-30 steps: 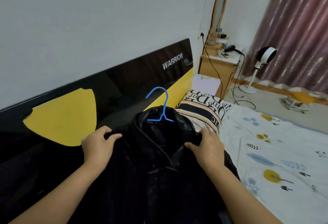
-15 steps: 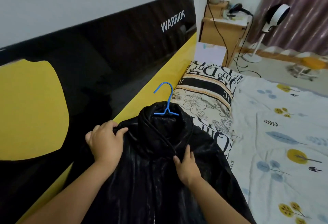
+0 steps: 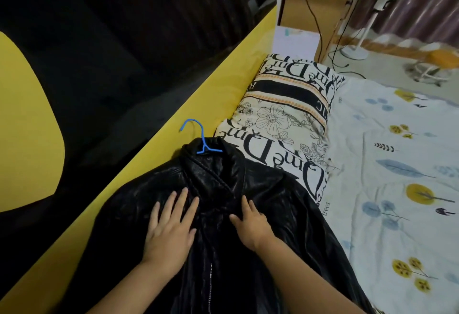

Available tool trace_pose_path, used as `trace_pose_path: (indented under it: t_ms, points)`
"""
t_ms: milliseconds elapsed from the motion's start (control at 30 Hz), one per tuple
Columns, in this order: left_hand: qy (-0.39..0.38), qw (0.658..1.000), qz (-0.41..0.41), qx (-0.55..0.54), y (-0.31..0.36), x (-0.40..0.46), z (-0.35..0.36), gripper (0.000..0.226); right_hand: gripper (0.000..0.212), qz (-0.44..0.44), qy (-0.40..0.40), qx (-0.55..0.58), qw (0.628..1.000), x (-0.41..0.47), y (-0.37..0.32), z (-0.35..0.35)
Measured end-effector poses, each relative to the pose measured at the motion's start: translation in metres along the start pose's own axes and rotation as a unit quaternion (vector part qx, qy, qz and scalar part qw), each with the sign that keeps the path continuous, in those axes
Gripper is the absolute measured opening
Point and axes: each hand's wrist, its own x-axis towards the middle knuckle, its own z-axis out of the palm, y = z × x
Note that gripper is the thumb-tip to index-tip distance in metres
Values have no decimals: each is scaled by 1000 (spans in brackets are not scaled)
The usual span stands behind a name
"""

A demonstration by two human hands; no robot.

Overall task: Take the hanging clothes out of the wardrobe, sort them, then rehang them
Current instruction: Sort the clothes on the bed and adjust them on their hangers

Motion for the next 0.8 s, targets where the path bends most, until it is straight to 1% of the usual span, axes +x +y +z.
trace_pose_path:
  t_ms: [100,167,267,300,367,467,633,800]
  points:
    - [-38,999,-22,-1,8,4,-18,76,60,-1,-10,-50,999,-8,1,-9]
    - [-70,997,-33,17,16,7,-36,62,51,-9,-5,-82,997,-18,0,-16]
    - [-93,994,-51,-27,23,13,-60,40,37,-30,19,-125,992,-43,-1,-30]
    - [-82,994,-53,-54,26,14,-67,36,35,-39,33,-138,989,-52,-2,-34]
    - [-85,990,-58,-102,33,12,-83,30,31,-59,57,-161,983,-72,-3,-42]
    - [-110,986,-41,-118,50,5,-98,26,29,-72,64,-181,979,-104,0,-50]
    - [-156,978,6,-137,81,-19,-127,22,29,-74,72,-180,978,-169,14,-60]
    - [-199,970,72,-117,118,-49,-154,23,30,-53,87,-180,979,-235,39,-71]
